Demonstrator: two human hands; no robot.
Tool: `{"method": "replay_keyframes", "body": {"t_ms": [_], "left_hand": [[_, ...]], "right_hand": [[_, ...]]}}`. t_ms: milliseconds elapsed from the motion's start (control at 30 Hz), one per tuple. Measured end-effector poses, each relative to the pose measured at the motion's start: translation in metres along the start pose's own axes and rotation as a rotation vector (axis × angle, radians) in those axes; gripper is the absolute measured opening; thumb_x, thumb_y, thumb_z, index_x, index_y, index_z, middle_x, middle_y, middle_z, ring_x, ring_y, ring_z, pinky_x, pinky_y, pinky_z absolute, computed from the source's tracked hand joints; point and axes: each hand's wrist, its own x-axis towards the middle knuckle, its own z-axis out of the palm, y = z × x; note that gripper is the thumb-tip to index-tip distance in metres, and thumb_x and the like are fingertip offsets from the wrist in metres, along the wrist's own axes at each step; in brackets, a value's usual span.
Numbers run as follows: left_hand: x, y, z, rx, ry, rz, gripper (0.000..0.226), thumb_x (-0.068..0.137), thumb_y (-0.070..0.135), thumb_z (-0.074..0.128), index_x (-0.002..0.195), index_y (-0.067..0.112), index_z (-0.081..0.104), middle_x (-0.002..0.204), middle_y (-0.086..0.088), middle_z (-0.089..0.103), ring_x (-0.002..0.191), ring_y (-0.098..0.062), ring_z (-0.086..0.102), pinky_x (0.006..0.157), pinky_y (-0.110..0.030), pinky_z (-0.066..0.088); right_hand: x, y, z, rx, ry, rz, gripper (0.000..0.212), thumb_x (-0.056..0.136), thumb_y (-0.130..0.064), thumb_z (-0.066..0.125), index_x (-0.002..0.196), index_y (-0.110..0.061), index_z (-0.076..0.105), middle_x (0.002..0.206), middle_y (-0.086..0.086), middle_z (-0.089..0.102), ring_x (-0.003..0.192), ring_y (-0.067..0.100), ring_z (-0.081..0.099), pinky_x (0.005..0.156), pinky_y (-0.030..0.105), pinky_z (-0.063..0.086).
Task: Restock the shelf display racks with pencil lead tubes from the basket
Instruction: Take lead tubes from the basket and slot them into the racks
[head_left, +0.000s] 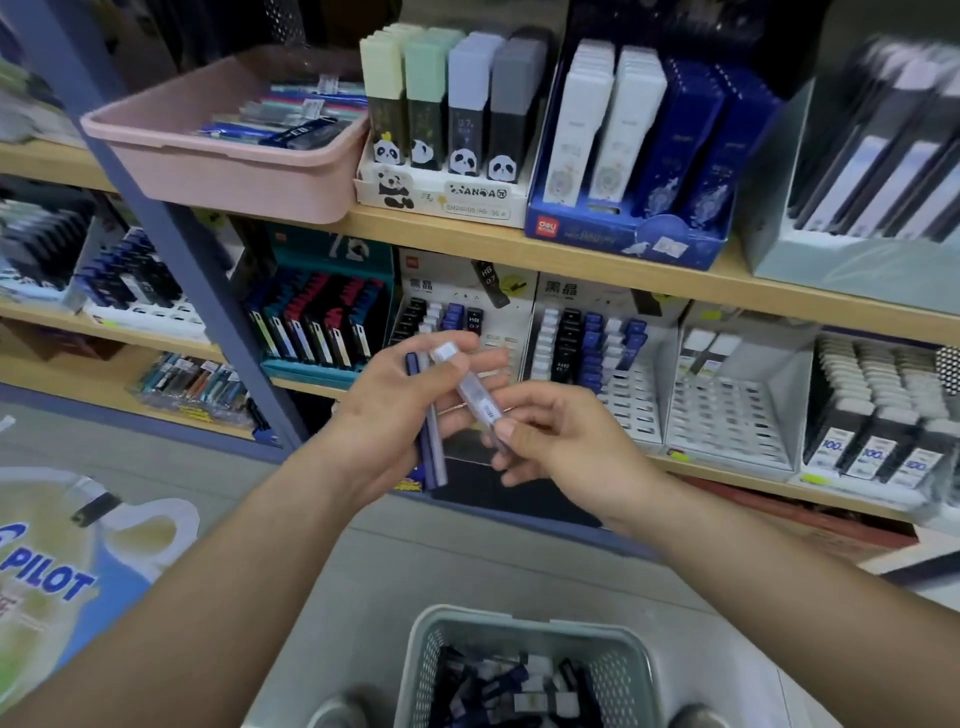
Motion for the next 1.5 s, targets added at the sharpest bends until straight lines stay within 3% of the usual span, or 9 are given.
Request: {"method": "replay_keyframes", "body": {"t_ms": [233, 433, 533, 667, 867, 967, 1067, 1267, 1500], "left_hand": [[0.003, -0.013, -0.004, 0.322, 0.013, 0.010, 0.016, 0.100, 0.014, 0.054, 0.115, 0.008, 0.056, 0.100, -0.012, 0.076, 0.085, -0.026, 0.076, 0.058, -0.025, 0.059], [0.008, -0.023, 0.001, 0.502, 0.056, 0.045, 0.023, 0.097, 0.023, 0.061, 0.114, 0.008, 0.059, 0.055, -0.003, 0.062, 0.044, -0.014, 0.056, 0.042, -0.021, 0.043], [0.010, -0.026, 0.004, 0.491, 0.073, 0.059, 0.024, 0.096, 0.020, 0.062, 0.113, 0.004, 0.059, 0.059, -0.001, 0.066, 0.043, -0.013, 0.051, 0.041, -0.022, 0.043], [0.012, -0.029, 0.006, 0.474, 0.057, 0.051, 0.027, 0.095, 0.015, 0.065, 0.116, 0.001, 0.057, 0.086, -0.012, 0.076, 0.045, -0.012, 0.047, 0.040, -0.023, 0.041], [0.015, -0.035, 0.011, 0.502, 0.023, 0.054, 0.018, 0.096, 0.014, 0.063, 0.111, 0.004, 0.060, 0.076, -0.005, 0.074, 0.044, -0.010, 0.046, 0.040, -0.022, 0.040], [0.018, -0.042, 0.017, 0.517, -0.023, 0.020, 0.020, 0.096, 0.017, 0.064, 0.113, 0.007, 0.059, 0.074, -0.006, 0.073, 0.045, -0.011, 0.047, 0.042, -0.023, 0.041], [0.022, -0.050, 0.021, 0.515, -0.036, -0.014, 0.026, 0.093, 0.020, 0.068, 0.116, 0.012, 0.058, 0.075, -0.008, 0.070, 0.048, -0.012, 0.049, 0.044, -0.024, 0.042], [0.022, -0.068, 0.022, 0.518, -0.050, -0.133, 0.019, 0.093, 0.025, 0.068, 0.108, 0.014, 0.064, 0.062, 0.000, 0.049, 0.046, -0.013, 0.038, 0.041, -0.025, 0.037], [0.024, -0.080, 0.017, 0.566, -0.073, -0.186, 0.017, 0.093, 0.029, 0.069, 0.102, 0.015, 0.065, 0.057, 0.005, 0.044, 0.048, -0.013, 0.036, 0.043, -0.027, 0.037]], "right_hand": [[-0.001, 0.012, -0.020, 0.026, -0.037, 0.012, 0.029, 0.101, -0.002, 0.048, 0.109, -0.025, 0.063, 0.079, 0.005, 0.064, 0.067, 0.016, 0.055, 0.065, 0.031, 0.047], [-0.002, 0.013, -0.031, -0.339, 0.037, -0.117, 0.013, 0.093, -0.026, 0.068, 0.102, -0.024, 0.058, 0.080, 0.006, 0.073, 0.064, 0.015, 0.067, 0.069, 0.034, 0.053], [-0.001, 0.014, -0.035, -0.359, 0.005, -0.100, 0.004, 0.100, -0.025, 0.057, 0.100, -0.021, 0.058, 0.084, 0.003, 0.076, 0.066, 0.018, 0.070, 0.070, 0.036, 0.055], [-0.001, 0.014, -0.039, -0.320, -0.051, -0.061, 0.016, 0.106, -0.020, 0.044, 0.103, -0.013, 0.058, 0.083, 0.007, 0.077, 0.067, 0.019, 0.068, 0.066, 0.031, 0.052], [0.003, 0.020, -0.048, -0.346, 0.012, -0.142, 0.015, 0.098, -0.020, 0.061, 0.112, -0.020, 0.066, 0.088, 0.003, 0.073, 0.080, 0.016, 0.067, 0.079, 0.037, 0.054], [0.001, 0.019, -0.059, -0.360, -0.035, -0.172, 0.055, 0.092, -0.012, 0.068, 0.135, -0.039, 0.048, 0.089, 0.002, 0.069, 0.091, 0.016, 0.070, 0.091, 0.033, 0.055], [-0.006, 0.019, -0.074, -0.368, -0.086, -0.157, 0.067, 0.091, -0.006, 0.069, 0.138, -0.045, 0.043, 0.094, 0.010, 0.063, 0.086, 0.017, 0.070, 0.083, 0.027, 0.056], [0.002, 0.026, -0.125, -0.374, 0.212, -0.079, 0.034, 0.090, -0.008, 0.070, 0.116, -0.026, 0.056, 0.088, 0.003, 0.067, 0.072, 0.026, 0.072, 0.061, 0.042, 0.062], [0.050, 0.044, -0.163, -0.581, 0.503, -0.224, 0.018, 0.092, -0.019, 0.069, 0.098, -0.027, 0.054, 0.073, -0.001, 0.072, 0.073, 0.016, 0.072, 0.079, 0.048, 0.058]]}}
